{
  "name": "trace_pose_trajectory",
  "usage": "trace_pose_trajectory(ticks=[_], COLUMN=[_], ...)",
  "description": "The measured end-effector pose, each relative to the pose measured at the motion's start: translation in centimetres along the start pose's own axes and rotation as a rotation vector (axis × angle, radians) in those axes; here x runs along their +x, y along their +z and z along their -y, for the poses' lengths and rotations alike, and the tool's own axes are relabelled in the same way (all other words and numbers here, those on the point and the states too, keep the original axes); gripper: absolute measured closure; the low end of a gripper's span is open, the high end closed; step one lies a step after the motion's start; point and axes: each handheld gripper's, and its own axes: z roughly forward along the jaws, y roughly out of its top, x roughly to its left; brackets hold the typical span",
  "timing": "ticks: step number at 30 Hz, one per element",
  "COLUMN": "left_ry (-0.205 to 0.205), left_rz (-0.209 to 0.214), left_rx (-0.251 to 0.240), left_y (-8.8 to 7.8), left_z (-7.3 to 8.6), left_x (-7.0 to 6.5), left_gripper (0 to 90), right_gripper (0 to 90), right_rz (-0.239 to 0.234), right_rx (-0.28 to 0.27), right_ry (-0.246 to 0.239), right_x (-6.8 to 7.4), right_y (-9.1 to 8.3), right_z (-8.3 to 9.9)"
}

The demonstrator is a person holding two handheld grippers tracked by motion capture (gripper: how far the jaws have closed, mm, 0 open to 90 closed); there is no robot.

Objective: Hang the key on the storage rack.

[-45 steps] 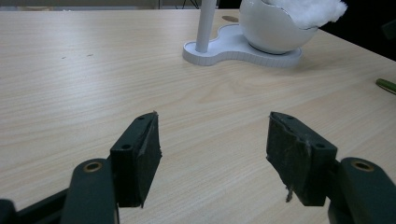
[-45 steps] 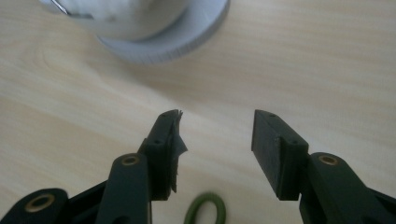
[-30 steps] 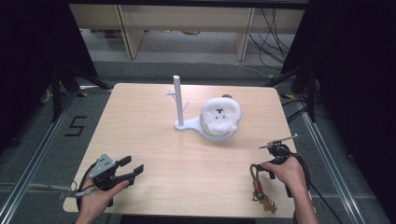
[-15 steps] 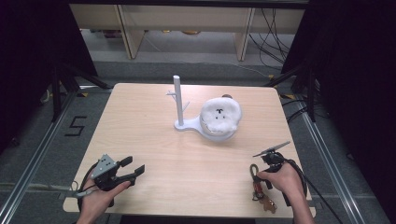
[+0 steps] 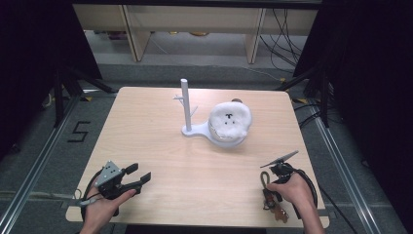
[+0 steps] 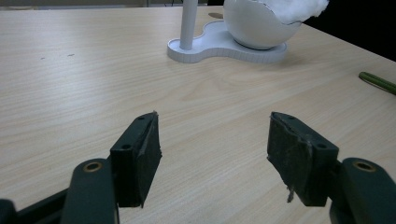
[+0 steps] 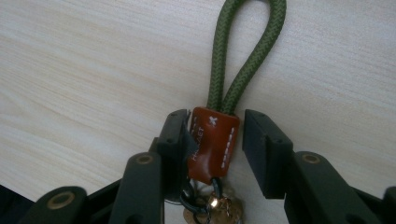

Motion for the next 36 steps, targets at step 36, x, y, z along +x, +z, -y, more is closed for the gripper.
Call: trace_pose_trajectory(ticks=[36], left_ry=[0.000], left_rz=[0.004], left_rx=[0.007], left_y=[0.1], left_z=[0.2], left_x=[-0.1], left_gripper=[34.1], right_gripper=[79.5], right_rz=[-0.032], right_rx=[-0.162], right_ry=[-0.055], right_x=[1.0], right_y=[-1.8], right_z=[0.2])
